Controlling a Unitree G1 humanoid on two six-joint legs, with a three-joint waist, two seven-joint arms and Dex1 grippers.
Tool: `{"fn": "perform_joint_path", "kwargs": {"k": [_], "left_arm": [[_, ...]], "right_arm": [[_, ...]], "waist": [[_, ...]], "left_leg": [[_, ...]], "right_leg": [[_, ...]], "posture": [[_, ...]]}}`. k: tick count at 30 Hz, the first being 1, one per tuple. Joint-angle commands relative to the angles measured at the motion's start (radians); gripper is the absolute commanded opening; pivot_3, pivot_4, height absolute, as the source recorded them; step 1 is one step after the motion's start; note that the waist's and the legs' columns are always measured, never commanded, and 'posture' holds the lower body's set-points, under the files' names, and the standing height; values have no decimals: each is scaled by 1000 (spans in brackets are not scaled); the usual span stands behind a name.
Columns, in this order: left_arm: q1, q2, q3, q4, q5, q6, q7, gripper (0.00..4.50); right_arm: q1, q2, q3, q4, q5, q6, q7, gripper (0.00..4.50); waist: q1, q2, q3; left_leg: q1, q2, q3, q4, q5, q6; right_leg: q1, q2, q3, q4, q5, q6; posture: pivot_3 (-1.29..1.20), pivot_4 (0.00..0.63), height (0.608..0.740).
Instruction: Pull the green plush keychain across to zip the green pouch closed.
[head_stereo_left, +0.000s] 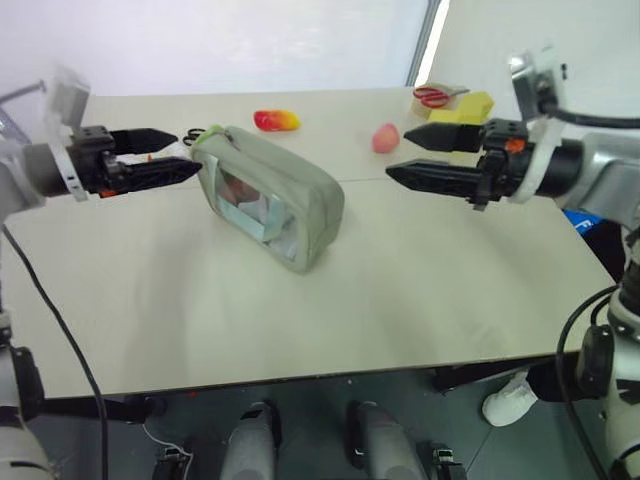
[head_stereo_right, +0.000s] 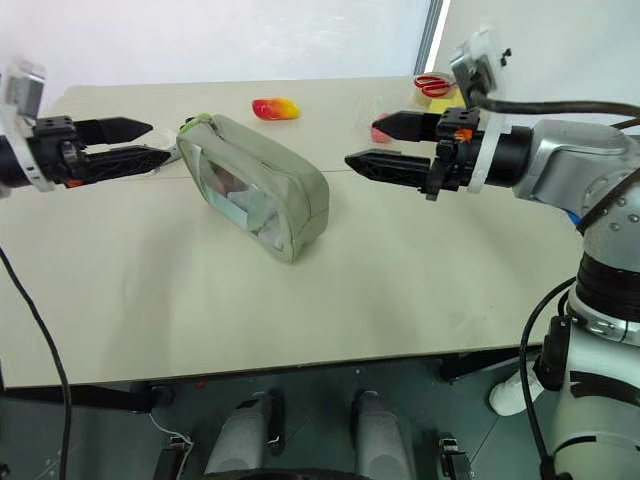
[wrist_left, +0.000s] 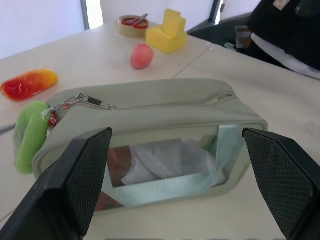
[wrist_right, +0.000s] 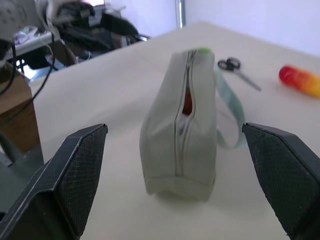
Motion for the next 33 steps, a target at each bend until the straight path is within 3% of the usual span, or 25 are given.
{"fn": "perform_joint_path", "kwargs": {"k": [1, 12, 19, 24, 28, 33], "left_arm": [[15, 27, -18, -15, 30, -53, -44, 4460], [4, 42, 37, 48, 70, -101, 6, 4460], [29, 68, 80, 35, 53, -75, 17, 4460], [86, 82, 155, -43, -9, -4, 38, 4460], [161, 61, 183, -92, -8, -8, 80, 4460], [191, 33, 200, -180, -51, 27, 137, 4460]], "right_arm": [[-2, -28, 30, -33, -27, -27, 13, 4500], [-44, -3, 71, -23, -69, -69, -20, 4500], [-148, 100, 175, -17, -139, -106, -64, 4500], [-219, 253, 269, -14, -189, -108, -137, 4500], [-225, 343, 386, 31, -297, -192, -145, 4500], [-223, 368, 557, 189, -524, -409, -107, 4500]], "waist": [[0, 0, 0], [4, 0, 0], [-3, 0, 0], [-3, 0, 0], [1, 0, 0], [5, -1, -1]], "left_leg": [[-1, 0, 1, 0, 0, 0], [-10, 0, 1, 2, 2, 4], [-9, 1, 0, 10, 2, 3], [-9, 1, 0, 9, 2, 4], [-11, 1, 0, 9, 2, 4], [-11, 1, 0, 12, 2, 4]], "right_leg": [[0, 0, 0, -1, 0, 0], [-9, 1, 0, 2, 0, 2], [-9, 1, 0, 9, 1, 0], [-9, 1, 0, 10, 1, 0], [-10, 1, 0, 10, 1, 1], [-8, 1, -1, 10, 1, 1]], "posture": [[0, 150, 740], [0, 150, 740], [0, 150, 740], [0, 150, 740], [0, 150, 740], [0, 150, 740]]}}
